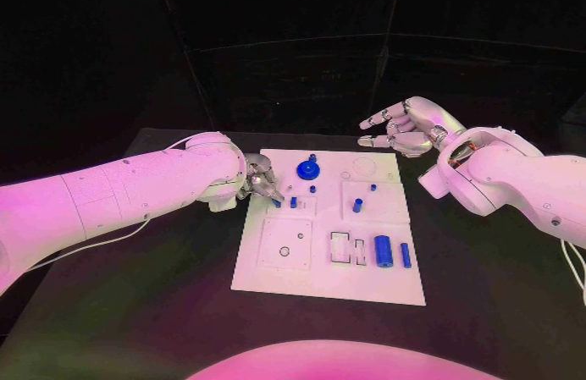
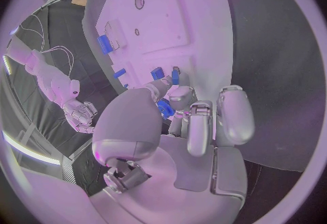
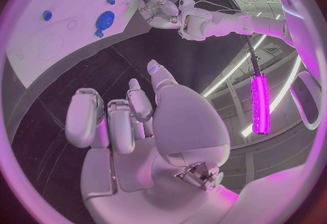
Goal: Assemble the parts on the task board
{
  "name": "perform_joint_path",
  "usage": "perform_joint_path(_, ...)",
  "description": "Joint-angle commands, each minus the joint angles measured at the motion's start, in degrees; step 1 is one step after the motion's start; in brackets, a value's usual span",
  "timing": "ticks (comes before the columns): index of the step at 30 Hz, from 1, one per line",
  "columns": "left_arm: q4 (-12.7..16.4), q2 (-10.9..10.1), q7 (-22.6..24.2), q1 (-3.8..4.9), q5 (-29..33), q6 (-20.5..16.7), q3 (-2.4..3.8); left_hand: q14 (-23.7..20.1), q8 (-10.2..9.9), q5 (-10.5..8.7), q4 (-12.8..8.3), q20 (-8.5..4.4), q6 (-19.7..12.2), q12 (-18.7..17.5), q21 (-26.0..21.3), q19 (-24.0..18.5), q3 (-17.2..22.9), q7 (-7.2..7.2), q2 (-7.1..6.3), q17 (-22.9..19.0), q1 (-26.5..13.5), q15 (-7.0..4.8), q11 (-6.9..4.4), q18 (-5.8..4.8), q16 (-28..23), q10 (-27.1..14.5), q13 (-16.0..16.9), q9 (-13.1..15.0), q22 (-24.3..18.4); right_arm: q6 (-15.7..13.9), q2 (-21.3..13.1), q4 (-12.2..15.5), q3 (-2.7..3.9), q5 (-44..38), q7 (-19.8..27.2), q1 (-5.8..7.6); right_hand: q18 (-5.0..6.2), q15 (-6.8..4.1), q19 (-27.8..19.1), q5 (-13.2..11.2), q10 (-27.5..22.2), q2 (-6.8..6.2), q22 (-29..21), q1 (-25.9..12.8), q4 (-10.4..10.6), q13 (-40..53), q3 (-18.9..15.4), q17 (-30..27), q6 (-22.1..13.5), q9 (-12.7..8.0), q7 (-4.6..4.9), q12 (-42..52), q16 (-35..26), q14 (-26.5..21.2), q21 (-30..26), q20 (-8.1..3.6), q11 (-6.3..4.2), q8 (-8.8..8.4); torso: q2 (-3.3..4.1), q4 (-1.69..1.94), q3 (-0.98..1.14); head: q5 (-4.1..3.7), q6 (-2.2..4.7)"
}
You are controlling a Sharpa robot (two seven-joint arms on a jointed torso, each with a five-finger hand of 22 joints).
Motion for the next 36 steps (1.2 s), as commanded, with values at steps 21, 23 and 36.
perform_joint_path(21, 0.1, 0.2, -1.1, -0.26, -1.2, 2.9, -0.33, 6.0, 0.5, 0.36, -5.3, -0.01, 0.2, 0.0, -0.1, 0.1, 6.1, -0.02, 0.22, 15.1, 0.2, -0.05, -0.01, 0.28, 0.2, 0.3, -0.2, 0.2, -0.1, 0.3, 0.1, 0.0, 0.02, 0.1, 0.3, 0.11, -0.21, -0.14, -0.4, 0.2, -0.5, 0.60, -0.1, 0.1, -0.1, -0.1, -0.3, 4.0, 0.3, 0.0, -0.09, -0.3, -0.3, 3.6, -0.2, -0.10, 0.03, 0.30, 0.03, -0.03, 0.01, 0.00, -0.10)
perform_joint_path(23, 0.0, 0.4, -1.1, -0.26, -1.2, 2.8, -0.33, 6.0, 0.7, 0.35, -5.1, -0.01, 0.3, -0.1, 0.0, 0.2, 6.2, -0.02, 0.15, 15.1, -0.2, -0.04, 0.00, 0.25, 0.2, 0.3, -0.3, 0.3, 0.0, 0.3, 0.1, 0.0, 0.02, 0.1, 0.3, 0.11, -0.21, -0.14, -0.4, 0.2, -0.5, 0.60, -0.1, 0.1, -0.1, -0.1, -0.3, 4.0, 0.3, 0.0, -0.09, -0.3, -0.3, 3.6, -0.2, -0.10, 0.03, 0.30, 0.00, -0.02, 0.02, -0.02, -0.14)
perform_joint_path(36, -0.9, 1.2, -1.1, -0.25, -0.9, 2.9, -0.34, 6.0, 2.4, 0.32, -0.4, -0.43, 2.6, 0.9, 0.2, 0.4, 0.7, -0.90, -2.88, 15.1, -8.5, -0.54, -0.62, 0.19, 0.2, 1.2, 0.5, 1.3, 0.5, 0.3, 0.1, 0.0, 0.02, 0.1, 0.3, 0.11, -0.21, -0.14, -0.4, 0.2, -0.5, 0.60, -0.1, 0.1, -0.1, -0.1, -0.3, 4.0, 0.3, 0.0, -0.09, -0.3, -0.3, 3.6, -0.2, -0.10, 0.03, 0.30, -0.01, -0.06, 0.07, -0.17, -0.27)
